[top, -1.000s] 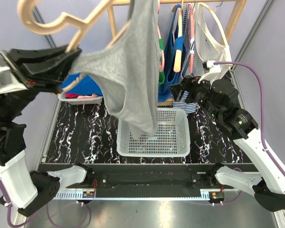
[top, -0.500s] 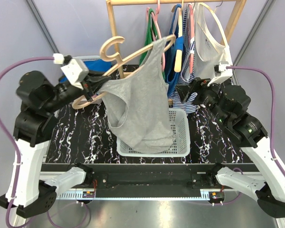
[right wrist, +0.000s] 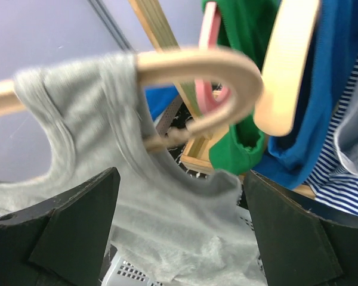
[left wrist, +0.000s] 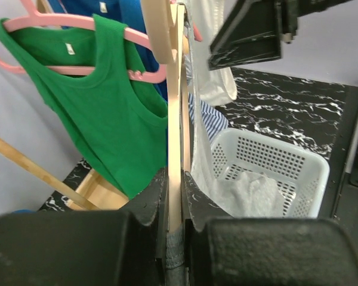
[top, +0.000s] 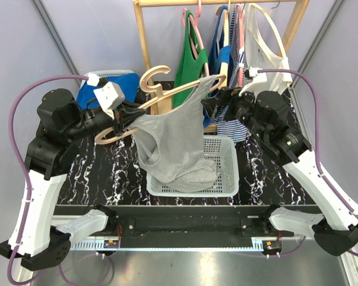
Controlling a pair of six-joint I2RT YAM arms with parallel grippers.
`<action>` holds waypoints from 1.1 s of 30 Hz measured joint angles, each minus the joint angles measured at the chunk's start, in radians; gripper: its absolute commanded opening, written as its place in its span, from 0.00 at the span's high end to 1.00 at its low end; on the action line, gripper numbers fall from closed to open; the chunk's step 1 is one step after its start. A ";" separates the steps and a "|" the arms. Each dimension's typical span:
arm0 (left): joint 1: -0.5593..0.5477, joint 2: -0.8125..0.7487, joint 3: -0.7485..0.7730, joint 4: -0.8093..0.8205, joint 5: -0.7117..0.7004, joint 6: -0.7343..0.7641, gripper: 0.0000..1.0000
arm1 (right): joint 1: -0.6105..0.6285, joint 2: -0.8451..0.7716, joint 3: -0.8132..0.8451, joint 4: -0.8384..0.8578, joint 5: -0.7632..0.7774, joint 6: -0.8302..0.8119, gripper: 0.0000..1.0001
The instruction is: Remove the tank top from the hanger
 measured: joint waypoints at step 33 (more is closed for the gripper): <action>-0.037 -0.027 -0.023 -0.044 0.000 0.013 1.00 | 0.001 0.017 0.011 0.121 -0.145 0.057 0.64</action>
